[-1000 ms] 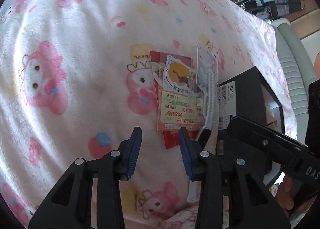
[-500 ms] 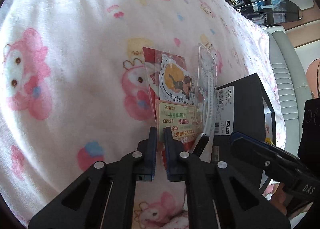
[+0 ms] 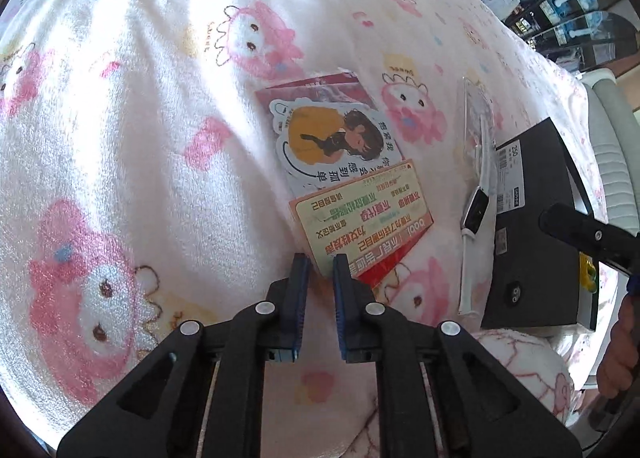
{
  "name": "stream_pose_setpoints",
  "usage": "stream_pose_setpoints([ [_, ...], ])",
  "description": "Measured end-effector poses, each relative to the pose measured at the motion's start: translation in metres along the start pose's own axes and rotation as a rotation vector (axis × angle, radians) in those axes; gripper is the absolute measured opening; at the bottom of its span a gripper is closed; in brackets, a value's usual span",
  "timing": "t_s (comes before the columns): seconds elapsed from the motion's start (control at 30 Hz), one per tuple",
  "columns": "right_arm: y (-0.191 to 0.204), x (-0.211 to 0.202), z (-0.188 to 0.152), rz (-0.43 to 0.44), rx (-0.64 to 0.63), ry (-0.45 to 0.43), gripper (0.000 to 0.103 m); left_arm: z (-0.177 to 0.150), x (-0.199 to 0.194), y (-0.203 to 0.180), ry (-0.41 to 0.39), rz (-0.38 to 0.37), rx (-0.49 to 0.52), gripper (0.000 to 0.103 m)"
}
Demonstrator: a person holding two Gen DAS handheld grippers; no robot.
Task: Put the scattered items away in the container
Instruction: 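Move the right gripper to the cartoon sticker card and grasp it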
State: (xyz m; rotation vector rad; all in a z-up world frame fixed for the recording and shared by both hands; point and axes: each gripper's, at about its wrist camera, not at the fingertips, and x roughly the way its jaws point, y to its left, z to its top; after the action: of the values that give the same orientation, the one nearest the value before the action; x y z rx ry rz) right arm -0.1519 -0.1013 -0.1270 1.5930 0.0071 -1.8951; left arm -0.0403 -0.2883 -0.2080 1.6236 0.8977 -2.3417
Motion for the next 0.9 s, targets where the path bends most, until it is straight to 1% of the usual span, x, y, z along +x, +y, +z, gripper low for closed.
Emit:
stream_pose_setpoints([
  [0.07, 0.007, 0.009, 0.005, -0.029, -0.046, 0.024, 0.027, 0.004, -0.001, 0.005, -0.020, -0.005, -0.027, 0.013],
  [0.1, 0.011, 0.014, 0.008, -0.026, -0.070, 0.033, 0.027, 0.007, -0.001, 0.005, -0.034, -0.008, -0.035, 0.014],
  [0.13, 0.014, 0.019, 0.011, -0.026, -0.091, 0.044, 0.027, 0.010, 0.000, 0.007, -0.045, -0.004, -0.046, 0.018],
  [0.2, 0.017, 0.034, 0.018, -0.033, -0.112, 0.076, 0.028, 0.017, 0.008, 0.011, -0.055, 0.003, -0.061, 0.018],
  [0.27, 0.019, 0.050, 0.028, -0.038, -0.087, 0.102, 0.032, 0.021, 0.019, 0.008, -0.035, 0.045, -0.070, 0.016],
  [0.3, 0.020, 0.058, 0.035, -0.019, -0.074, 0.110, 0.033, 0.022, 0.018, 0.007, -0.042, 0.046, -0.081, 0.016],
  [0.33, 0.023, 0.064, 0.040, 0.006, -0.078, 0.121, 0.034, 0.023, 0.015, 0.006, -0.055, 0.055, -0.081, 0.010],
  [0.37, 0.025, 0.071, 0.044, 0.002, -0.088, 0.137, 0.034, 0.024, 0.011, 0.005, -0.073, 0.085, -0.075, 0.005],
  [0.43, 0.029, 0.077, 0.047, -0.069, -0.118, 0.139, 0.034, 0.024, 0.004, 0.011, -0.093, 0.148, -0.086, 0.004],
  [0.47, 0.029, 0.078, 0.045, -0.084, -0.135, 0.140, 0.034, 0.025, 0.001, 0.017, -0.095, 0.146, -0.101, 0.004],
  [0.5, 0.028, 0.080, 0.044, -0.078, -0.141, 0.147, 0.034, 0.025, -0.001, 0.022, -0.094, 0.112, -0.114, 0.004],
  [0.57, 0.022, 0.085, 0.044, -0.052, -0.118, 0.167, 0.035, 0.027, 0.000, 0.027, -0.079, 0.009, -0.129, 0.006],
  [0.6, 0.020, 0.089, 0.045, -0.043, -0.102, 0.173, 0.035, 0.028, 0.003, 0.026, -0.072, -0.022, -0.124, 0.008],
  [0.63, 0.019, 0.093, 0.046, -0.038, -0.097, 0.178, 0.035, 0.029, 0.006, 0.023, -0.068, -0.012, -0.114, 0.011],
  [0.7, 0.021, 0.104, 0.048, -0.008, -0.108, 0.188, 0.036, 0.031, 0.013, 0.012, -0.072, 0.070, -0.062, 0.010],
  [0.73, 0.021, 0.109, 0.049, -0.003, -0.113, 0.179, 0.040, 0.031, 0.015, 0.009, -0.076, 0.080, -0.052, 0.009],
  [0.8, 0.021, 0.114, 0.049, -0.032, -0.123, 0.171, 0.041, 0.032, 0.014, 0.007, -0.076, 0.077, -0.056, 0.008],
  [0.83, 0.021, 0.113, 0.048, -0.030, -0.123, 0.175, 0.042, 0.032, 0.011, 0.009, -0.081, 0.065, -0.061, 0.008],
  [0.9, 0.022, 0.104, 0.046, 0.011, -0.119, 0.164, 0.043, 0.030, 0.002, 0.015, -0.093, 0.034, -0.090, 0.008],
])
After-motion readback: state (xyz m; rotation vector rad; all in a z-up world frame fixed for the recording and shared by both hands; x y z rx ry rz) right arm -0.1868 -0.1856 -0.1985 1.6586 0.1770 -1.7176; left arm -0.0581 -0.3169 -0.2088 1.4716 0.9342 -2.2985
